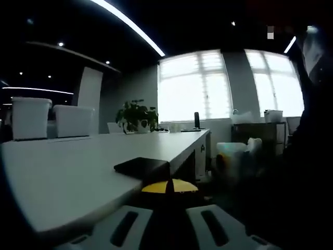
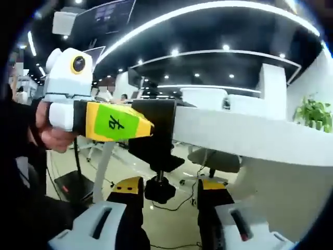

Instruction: Clamp the fixed fixture on the desktop, loosen the retaining clip, secure it to the edge of the desk, and tighten the retaining clip.

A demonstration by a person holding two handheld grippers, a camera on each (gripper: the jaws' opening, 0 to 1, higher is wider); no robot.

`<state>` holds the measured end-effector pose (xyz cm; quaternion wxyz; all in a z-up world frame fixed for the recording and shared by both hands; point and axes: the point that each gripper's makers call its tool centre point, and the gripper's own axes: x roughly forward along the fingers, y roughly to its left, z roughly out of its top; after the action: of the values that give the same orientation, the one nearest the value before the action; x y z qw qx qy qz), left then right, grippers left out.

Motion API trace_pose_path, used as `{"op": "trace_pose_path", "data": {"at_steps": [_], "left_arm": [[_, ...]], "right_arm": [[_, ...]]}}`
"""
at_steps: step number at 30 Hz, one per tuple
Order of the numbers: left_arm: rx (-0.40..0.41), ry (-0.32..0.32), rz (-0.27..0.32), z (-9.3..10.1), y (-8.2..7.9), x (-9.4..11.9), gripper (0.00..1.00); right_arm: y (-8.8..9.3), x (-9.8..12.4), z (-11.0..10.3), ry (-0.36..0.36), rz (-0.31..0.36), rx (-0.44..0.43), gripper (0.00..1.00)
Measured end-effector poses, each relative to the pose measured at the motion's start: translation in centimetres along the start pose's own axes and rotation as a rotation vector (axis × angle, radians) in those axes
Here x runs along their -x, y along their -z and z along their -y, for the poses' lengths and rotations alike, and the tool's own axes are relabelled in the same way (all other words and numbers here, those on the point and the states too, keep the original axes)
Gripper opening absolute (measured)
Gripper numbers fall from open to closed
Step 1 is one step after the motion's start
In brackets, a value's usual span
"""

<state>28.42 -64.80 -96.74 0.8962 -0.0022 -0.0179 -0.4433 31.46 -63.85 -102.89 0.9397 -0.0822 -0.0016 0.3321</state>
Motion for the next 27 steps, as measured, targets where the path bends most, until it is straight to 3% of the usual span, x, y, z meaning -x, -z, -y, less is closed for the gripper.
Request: {"op": "trace_pose_path", "data": {"at_steps": [4,9,12,15,20,24,27], "left_arm": [[-0.001,0.005,0.007,0.0,0.0,0.0,0.01],[0.017,0.011,0.024,-0.1,-0.1,0.2,0.01],[0.021,0.0,0.032,-0.1,-0.1,0.2,0.01],[0.014,-0.008,0.02,-0.1,-0.1,0.1,0.01],[0.0,-0.003,0.009,0.1,-0.2,0.1,0.01],[0.0,-0.006,0.01,0.1,-0.2,0.1,0.01],[0.001,-0.003,0.01,0.0,-0.2,0.2,0.01]], "right_arm": [[0.9,-0.1,0.0,0.153,-0.033,-0.05,0.44],[1.5,-1.1,-0.3,0.189,-0.059,-0.068,0.43],[2.1,-1.7,0.1,0.213,-0.088,-0.073,0.36],[1.9,-1.8,-0.2,0.225,-0.088,-0.029,0.31],[1.9,-1.9,0.2,0.256,-0.086,-0.029,0.23],[1.8,-1.6,0.2,0.207,-0.082,-0.057,0.22],[1.8,-1.7,-0.1,0.085,-0.085,-0.034,0.22]]}}
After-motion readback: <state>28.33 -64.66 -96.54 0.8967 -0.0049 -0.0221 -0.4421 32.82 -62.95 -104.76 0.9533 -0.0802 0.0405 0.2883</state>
